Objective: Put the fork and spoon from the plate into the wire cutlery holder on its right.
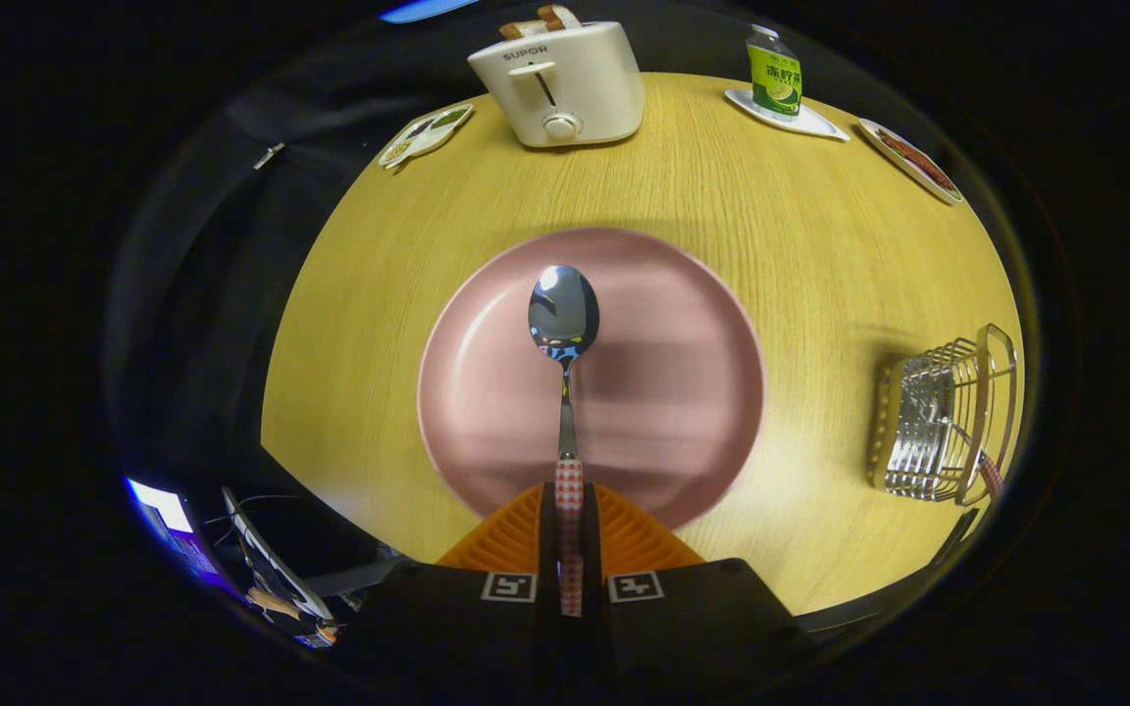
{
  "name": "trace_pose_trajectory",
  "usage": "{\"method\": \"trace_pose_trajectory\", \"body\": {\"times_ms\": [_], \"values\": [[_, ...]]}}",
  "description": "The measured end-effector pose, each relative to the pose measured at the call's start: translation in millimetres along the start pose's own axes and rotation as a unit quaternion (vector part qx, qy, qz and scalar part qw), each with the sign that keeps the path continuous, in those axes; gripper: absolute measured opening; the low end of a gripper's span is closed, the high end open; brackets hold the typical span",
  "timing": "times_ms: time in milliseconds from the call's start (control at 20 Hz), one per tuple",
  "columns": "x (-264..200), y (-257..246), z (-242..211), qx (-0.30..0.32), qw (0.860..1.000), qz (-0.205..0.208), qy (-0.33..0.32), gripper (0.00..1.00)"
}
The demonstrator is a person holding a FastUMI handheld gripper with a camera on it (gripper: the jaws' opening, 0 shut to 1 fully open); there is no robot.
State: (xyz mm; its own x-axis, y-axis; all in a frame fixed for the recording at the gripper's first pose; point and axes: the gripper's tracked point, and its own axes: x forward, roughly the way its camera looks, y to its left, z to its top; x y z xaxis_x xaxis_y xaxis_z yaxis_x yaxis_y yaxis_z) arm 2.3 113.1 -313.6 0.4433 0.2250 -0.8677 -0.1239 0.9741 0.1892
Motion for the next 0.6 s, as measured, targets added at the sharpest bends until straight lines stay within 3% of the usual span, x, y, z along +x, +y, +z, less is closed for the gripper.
{"method": "trace_pose_trajectory", "body": {"times_ms": [400, 600], "values": [[-108.9, -68.6, -18.0, -0.063, 0.998, -0.015, 0.009, 0.12], [-144.9, -125.5, -20.9, -0.098, 0.993, -0.054, 0.043, 0.12]]}}
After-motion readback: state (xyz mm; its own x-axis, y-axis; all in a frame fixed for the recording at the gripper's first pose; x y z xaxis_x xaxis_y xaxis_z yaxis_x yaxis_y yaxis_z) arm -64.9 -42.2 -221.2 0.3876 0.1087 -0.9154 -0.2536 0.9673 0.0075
